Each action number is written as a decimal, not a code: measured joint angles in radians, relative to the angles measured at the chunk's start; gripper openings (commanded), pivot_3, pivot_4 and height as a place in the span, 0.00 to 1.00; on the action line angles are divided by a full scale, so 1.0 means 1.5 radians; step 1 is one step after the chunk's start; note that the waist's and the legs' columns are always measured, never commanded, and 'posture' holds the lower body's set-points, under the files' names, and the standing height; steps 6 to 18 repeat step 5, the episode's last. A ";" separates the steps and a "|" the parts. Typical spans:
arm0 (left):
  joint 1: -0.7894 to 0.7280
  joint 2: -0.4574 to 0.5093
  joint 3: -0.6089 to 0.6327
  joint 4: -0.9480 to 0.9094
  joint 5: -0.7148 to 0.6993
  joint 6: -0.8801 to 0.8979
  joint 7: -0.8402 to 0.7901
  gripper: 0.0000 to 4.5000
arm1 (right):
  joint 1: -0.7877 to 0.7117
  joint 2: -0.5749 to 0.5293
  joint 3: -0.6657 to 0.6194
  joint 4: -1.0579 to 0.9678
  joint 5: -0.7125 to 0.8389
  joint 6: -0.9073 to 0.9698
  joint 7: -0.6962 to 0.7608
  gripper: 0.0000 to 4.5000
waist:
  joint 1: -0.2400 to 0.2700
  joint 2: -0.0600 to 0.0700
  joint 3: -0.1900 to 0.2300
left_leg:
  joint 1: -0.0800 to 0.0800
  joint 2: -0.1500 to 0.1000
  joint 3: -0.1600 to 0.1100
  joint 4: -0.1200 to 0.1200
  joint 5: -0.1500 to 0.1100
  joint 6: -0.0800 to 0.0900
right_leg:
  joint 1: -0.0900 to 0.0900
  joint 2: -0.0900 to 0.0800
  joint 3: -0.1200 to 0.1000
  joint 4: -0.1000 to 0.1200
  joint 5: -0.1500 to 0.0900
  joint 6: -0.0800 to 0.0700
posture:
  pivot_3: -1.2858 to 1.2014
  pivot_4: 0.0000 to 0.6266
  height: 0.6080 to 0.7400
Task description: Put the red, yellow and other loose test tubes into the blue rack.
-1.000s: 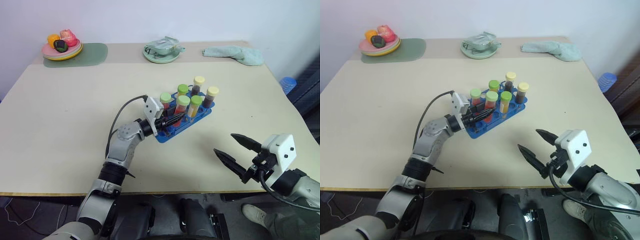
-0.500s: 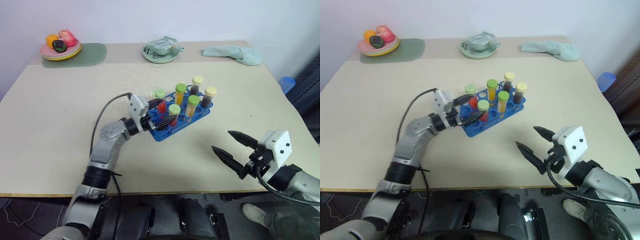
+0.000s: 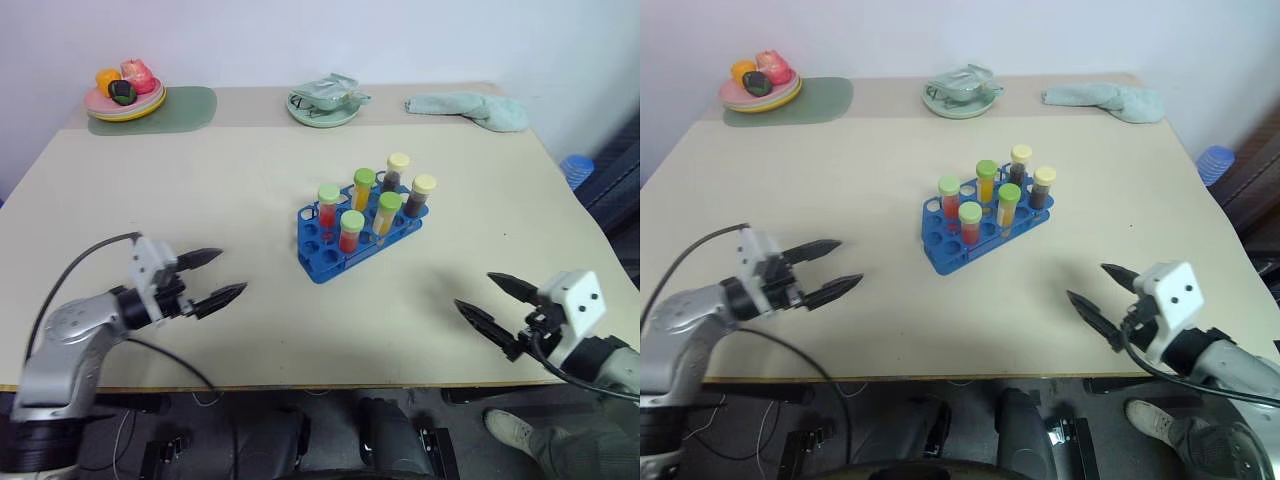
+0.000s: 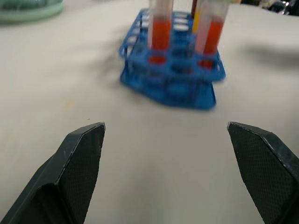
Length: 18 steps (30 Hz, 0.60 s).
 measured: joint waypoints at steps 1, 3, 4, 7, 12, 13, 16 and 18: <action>0.003 0.008 0.008 -0.001 -0.004 0.002 -0.004 0.95 | 0.004 0.000 -0.008 0.003 -0.001 -0.004 0.004 0.82 | 0.000 0.000 0.000 | 0.001 0.000 0.000 0.000 -0.001 0.002 | 0.001 0.000 0.000 0.000 0.000 0.000 | 0.52 0.24 1.00; 0.012 0.023 0.028 -0.012 -0.019 0.015 -0.008 0.95 | 0.014 0.000 -0.024 0.009 -0.001 -0.009 0.020 0.82 | -0.001 0.000 0.000 | 0.004 0.000 0.000 -0.001 -0.003 0.003 | 0.003 0.000 0.000 0.000 0.000 0.000 | 0.52 0.24 1.00; 0.017 0.028 0.030 -0.017 -0.026 0.021 -0.011 0.95 | 0.016 0.000 -0.028 0.013 -0.001 -0.013 0.026 0.82 | -0.001 0.000 0.000 | 0.005 0.001 0.000 -0.001 -0.003 0.003 | 0.004 0.000 0.000 -0.001 0.000 0.000 | 0.52 0.24 1.00; 0.018 0.028 0.030 -0.022 -0.029 0.027 -0.015 0.95 | 0.016 0.000 -0.030 0.017 -0.002 -0.018 0.031 0.82 | -0.001 0.001 0.000 | 0.006 0.001 0.000 -0.001 -0.004 0.003 | 0.005 0.000 0.000 -0.001 0.000 0.000 | 0.52 0.24 1.00; 0.018 0.028 0.030 -0.022 -0.029 0.027 -0.015 0.95 | 0.016 0.000 -0.030 0.017 -0.002 -0.018 0.031 0.82 | -0.001 0.001 0.000 | 0.006 0.001 0.000 -0.001 -0.004 0.003 | 0.005 0.000 0.000 -0.001 0.000 0.000 | 0.52 0.24 1.00; 0.018 0.028 0.030 -0.022 -0.029 0.027 -0.015 0.95 | 0.016 0.000 -0.030 0.017 -0.002 -0.018 0.031 0.82 | -0.001 0.001 0.000 | 0.006 0.001 0.000 -0.001 -0.004 0.003 | 0.005 0.000 0.000 -0.001 0.000 0.000 | 0.52 0.24 1.00; 0.018 0.028 0.030 -0.022 -0.029 0.027 -0.015 0.95 | 0.016 0.000 -0.030 0.017 -0.002 -0.018 0.031 0.82 | -0.001 0.001 0.000 | 0.006 0.001 0.000 -0.001 -0.004 0.003 | 0.005 0.000 0.000 -0.001 0.000 0.000 | 0.52 0.24 1.00; 0.018 0.028 0.030 -0.022 -0.029 0.027 -0.015 0.95 | 0.016 0.000 -0.030 0.017 -0.002 -0.018 0.031 0.82 | -0.001 0.001 0.000 | 0.006 0.001 0.000 -0.001 -0.004 0.003 | 0.005 0.000 0.000 -0.001 0.000 0.000 | 0.52 0.24 1.00</action>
